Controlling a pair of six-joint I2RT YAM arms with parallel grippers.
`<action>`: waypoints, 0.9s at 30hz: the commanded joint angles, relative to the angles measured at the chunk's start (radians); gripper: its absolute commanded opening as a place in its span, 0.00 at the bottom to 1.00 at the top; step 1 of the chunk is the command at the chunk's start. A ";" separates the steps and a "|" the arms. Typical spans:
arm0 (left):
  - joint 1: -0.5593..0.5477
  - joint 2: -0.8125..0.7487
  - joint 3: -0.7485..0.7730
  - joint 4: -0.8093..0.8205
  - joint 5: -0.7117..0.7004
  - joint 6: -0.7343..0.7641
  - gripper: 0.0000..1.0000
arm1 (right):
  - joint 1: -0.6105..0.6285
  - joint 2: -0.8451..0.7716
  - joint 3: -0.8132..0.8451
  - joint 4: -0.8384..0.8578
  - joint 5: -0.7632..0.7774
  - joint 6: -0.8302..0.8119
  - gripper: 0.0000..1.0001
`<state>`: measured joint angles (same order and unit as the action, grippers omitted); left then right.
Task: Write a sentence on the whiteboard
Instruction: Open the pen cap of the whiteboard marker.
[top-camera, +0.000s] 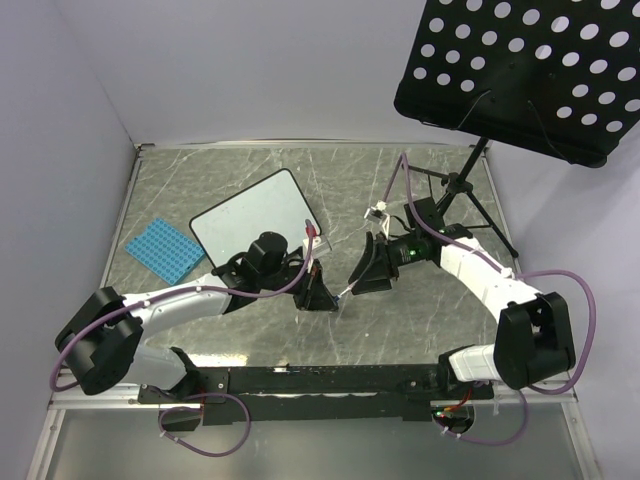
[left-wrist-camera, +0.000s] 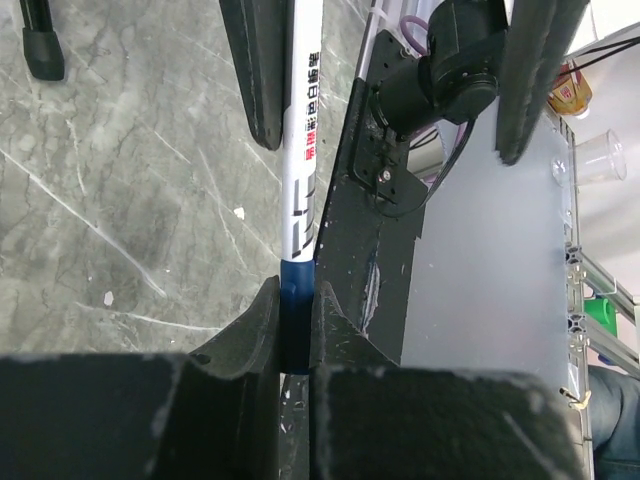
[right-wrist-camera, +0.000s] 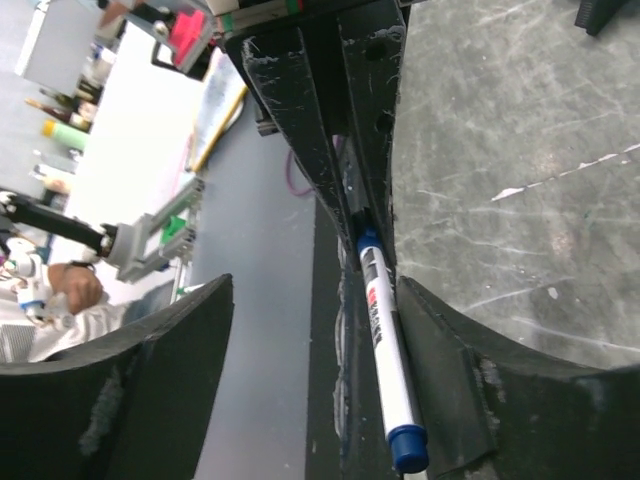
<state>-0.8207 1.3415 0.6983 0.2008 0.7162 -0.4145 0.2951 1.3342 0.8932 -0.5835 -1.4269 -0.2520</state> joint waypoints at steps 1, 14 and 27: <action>0.008 0.002 0.043 0.041 0.009 -0.007 0.01 | 0.027 0.026 0.058 -0.053 0.003 -0.064 0.69; 0.012 0.004 0.040 0.052 0.017 -0.017 0.01 | 0.053 0.060 0.084 -0.110 0.023 -0.113 0.48; 0.014 0.019 0.041 0.071 0.035 -0.027 0.01 | 0.062 0.076 0.098 -0.139 0.022 -0.142 0.35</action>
<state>-0.8181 1.3506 0.7002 0.2188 0.7650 -0.4355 0.3382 1.3979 0.9371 -0.6849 -1.3609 -0.3614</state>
